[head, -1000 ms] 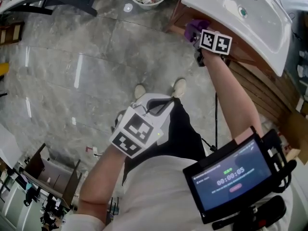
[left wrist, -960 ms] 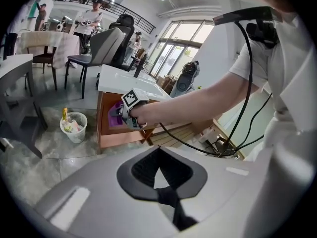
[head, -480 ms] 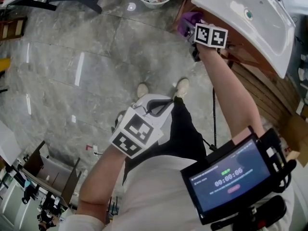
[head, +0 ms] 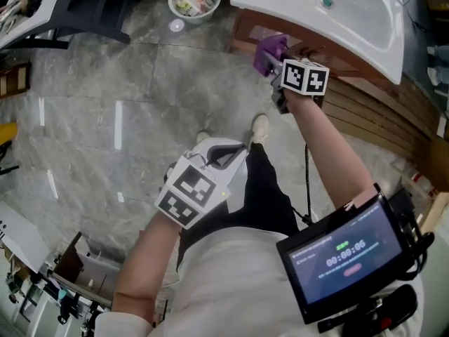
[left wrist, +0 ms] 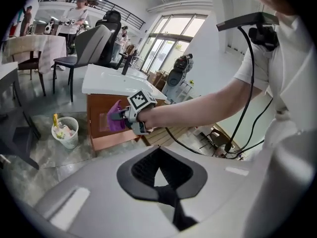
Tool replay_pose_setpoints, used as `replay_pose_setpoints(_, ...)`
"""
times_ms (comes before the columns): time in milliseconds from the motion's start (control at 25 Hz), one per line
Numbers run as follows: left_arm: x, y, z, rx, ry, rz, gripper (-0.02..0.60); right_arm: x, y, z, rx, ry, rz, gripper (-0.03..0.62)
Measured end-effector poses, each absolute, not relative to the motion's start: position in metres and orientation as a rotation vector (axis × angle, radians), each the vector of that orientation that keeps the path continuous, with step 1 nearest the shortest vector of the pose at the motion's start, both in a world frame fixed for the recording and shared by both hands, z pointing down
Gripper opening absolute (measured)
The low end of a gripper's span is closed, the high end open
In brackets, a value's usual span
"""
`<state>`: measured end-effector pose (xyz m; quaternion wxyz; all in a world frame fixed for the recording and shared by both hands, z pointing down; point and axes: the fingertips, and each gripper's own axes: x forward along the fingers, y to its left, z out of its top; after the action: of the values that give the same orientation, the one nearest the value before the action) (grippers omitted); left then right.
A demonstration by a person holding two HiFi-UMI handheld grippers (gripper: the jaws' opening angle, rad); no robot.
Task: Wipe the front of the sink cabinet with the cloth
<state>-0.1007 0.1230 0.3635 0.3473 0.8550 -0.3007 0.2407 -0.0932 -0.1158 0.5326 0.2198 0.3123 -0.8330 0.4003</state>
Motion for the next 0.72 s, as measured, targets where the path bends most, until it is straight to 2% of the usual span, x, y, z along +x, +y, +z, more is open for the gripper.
replay_pose_setpoints(240, -0.026, 0.102, 0.356, 2.277, -0.665, 0.694, 0.006, 0.049, -0.109, 0.531, 1.029, -2.228, 1.142, 0.081)
replay_pose_setpoints(560, 0.11, 0.063, 0.358, 2.338, -0.498, 0.772, 0.006, 0.27, -0.131, 0.542, 1.309, -2.092, 1.179, 0.081)
replay_pose_setpoints(720, 0.159, 0.043, 0.366, 2.35, -0.432, 0.793, 0.006, 0.355, -0.153, 0.556, 1.407, -2.019, 1.16, 0.081)
